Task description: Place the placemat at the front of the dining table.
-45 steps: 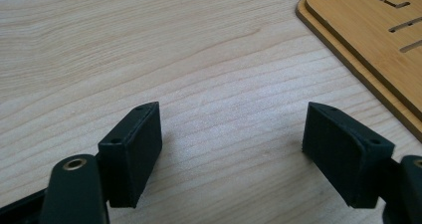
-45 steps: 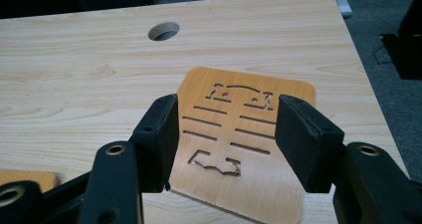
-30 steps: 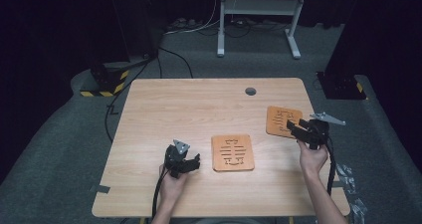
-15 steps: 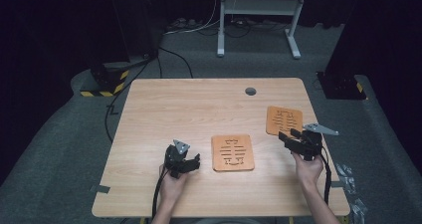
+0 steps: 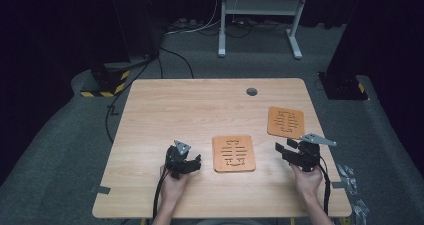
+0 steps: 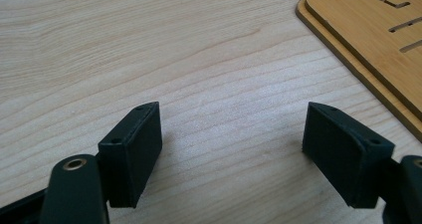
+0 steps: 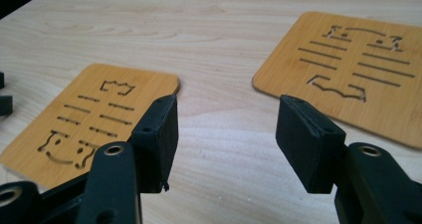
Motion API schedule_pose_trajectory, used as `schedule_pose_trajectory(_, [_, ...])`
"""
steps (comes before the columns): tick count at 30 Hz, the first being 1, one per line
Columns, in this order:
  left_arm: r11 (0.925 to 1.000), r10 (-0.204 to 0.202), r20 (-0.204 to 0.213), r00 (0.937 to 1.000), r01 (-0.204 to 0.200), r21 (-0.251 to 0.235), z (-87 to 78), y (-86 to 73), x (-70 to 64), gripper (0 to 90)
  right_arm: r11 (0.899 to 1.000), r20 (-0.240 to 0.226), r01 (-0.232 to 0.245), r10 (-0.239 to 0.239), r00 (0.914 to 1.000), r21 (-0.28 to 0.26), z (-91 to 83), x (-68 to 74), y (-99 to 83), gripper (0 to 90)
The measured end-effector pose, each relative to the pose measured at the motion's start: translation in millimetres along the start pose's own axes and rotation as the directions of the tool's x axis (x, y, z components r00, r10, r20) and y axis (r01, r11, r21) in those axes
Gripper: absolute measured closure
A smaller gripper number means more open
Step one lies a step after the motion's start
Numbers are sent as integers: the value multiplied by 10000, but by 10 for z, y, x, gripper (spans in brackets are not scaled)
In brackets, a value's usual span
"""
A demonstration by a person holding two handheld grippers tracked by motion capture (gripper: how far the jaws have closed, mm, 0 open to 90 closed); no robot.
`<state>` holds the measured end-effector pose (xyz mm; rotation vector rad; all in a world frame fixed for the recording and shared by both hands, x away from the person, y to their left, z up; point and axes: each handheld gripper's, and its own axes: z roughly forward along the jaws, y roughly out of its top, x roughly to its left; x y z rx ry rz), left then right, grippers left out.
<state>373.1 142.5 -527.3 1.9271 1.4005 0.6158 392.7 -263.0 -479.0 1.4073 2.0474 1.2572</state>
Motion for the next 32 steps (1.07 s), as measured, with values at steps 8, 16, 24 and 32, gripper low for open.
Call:
schedule_pose_trajectory(8, [10000, 4, 1, 10000, -4, 2, 0, 0, 0, 236, 9987, -16, 203, -203, 9998, 463, 47, 65, -139, 413])
schedule_pose_trajectory(16, [10000, 8, 1, 10000, -8, 2, 0, 0, 0, 236, 9906, 230, 894, -922, 9955, 1037, 123, 139, -303, 407])
schedule_pose_trajectory(24, [10000, 12, 11, 10000, -12, -5, 0, -1, 0, 236, 9762, 354, 1347, -1426, 9891, 1703, 216, 198, -421, 365])
schedule_pose_trajectory(32, [10000, -2, 7, 10000, 2, -7, 0, -1, -1, 235, 9621, 362, 1990, -2092, 9772, 1867, 228, 270, -439, 337])
